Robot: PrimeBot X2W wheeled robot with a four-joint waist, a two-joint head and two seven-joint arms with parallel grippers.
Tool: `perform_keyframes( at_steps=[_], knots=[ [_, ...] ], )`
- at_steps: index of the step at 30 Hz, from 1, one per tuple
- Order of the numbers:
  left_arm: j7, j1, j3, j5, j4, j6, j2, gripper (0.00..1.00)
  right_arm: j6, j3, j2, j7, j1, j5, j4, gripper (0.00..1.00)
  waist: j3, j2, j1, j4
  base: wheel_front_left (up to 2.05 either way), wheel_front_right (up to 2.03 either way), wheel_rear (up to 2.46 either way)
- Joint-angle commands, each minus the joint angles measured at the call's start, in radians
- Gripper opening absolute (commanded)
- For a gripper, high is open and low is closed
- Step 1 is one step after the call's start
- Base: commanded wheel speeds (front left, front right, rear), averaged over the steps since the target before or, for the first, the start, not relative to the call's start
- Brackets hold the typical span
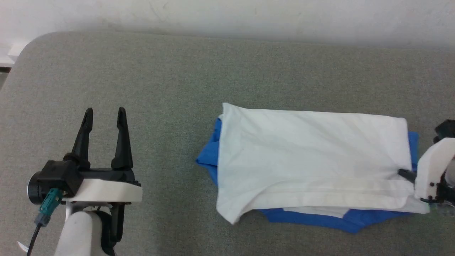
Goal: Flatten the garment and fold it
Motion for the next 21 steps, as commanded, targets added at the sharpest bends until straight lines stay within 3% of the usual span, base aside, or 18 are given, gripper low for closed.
perform_keyframes(
  at_steps=[1, 4, 8, 16, 21],
  knots=[
    [-0.005, 0.008, 0.008, 0.010, 0.004, -0.007, -0.009, 1.00, -0.003, -0.022, -0.023, -0.004, 0.025, -0.041, 0.020, 0.00, -0.007, -0.0001, 0.0000, -0.004, 0.00, 0.00, 0.00],
    [-0.005, 0.014, 0.016, 0.018, 0.012, -0.017, -0.018, 1.00, -0.003, -0.040, -0.044, -0.006, 0.028, -0.136, 0.010, 0.00, -0.019, -0.0001, 0.0000, -0.008, 0.00, 0.00, 0.00],
    [-0.005, 0.027, 0.026, 0.027, 0.022, -0.029, -0.026, 1.00, -0.003, -0.042, -0.021, 0.024, 0.030, -0.156, -0.061, 0.00, -0.048, -0.0001, 0.0000, -0.013, 0.00, 0.00, 0.00],
    [-0.005, 0.059, 0.040, 0.044, 0.019, -0.047, -0.040, 1.00, -0.003, 0.068, -0.022, 0.140, 0.053, -0.094, -0.371, 0.00, -0.099, -0.0001, 0.0000, -0.020, 0.00, 0.00, 0.00],
    [-0.005, 0.058, 0.035, 0.050, 0.017, -0.060, -0.050, 1.00, -0.003, 0.128, 0.014, 0.165, 0.043, -0.069, -0.477, 0.00, -0.100, -0.0001, 0.0000, -0.009, 0.00, 0.00, 0.00]
  ],
)
